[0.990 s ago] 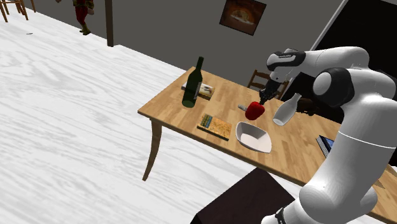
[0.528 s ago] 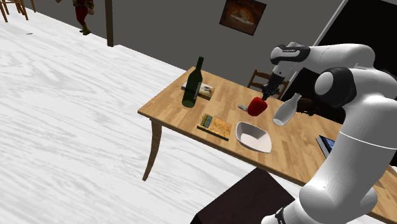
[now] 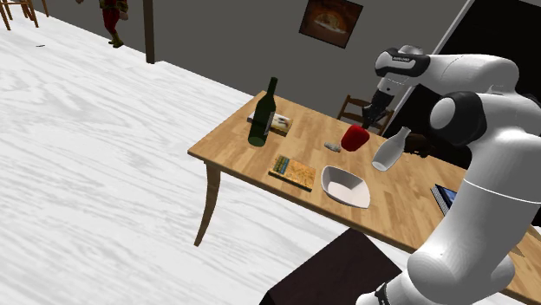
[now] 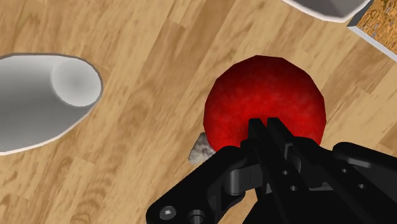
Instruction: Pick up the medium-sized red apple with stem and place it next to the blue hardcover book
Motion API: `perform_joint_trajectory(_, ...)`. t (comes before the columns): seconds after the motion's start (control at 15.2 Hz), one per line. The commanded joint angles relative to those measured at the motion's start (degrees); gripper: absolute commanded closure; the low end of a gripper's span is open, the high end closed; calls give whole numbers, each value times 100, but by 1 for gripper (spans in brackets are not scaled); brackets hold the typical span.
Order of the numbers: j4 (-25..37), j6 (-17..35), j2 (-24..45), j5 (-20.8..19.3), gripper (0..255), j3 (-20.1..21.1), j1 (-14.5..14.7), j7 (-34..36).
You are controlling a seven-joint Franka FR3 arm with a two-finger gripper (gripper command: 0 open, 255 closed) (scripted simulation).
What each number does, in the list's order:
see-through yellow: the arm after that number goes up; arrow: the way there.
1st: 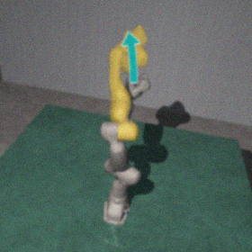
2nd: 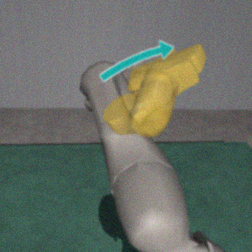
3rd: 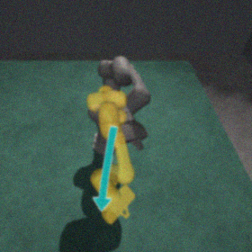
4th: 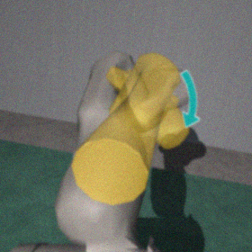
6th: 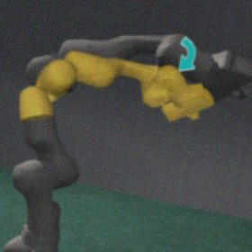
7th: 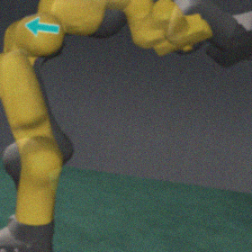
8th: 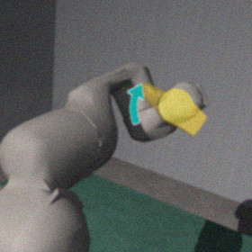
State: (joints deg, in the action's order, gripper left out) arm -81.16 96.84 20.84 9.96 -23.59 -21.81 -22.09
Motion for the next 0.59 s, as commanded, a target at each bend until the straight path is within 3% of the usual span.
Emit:
perform_joint_trajectory(0.0, 163, -154, 9, 1, 255, -2, -12, 13)
perform_joint_trajectory(0.53, 943, -827, 117, 35, 255, -12, -108, 38)
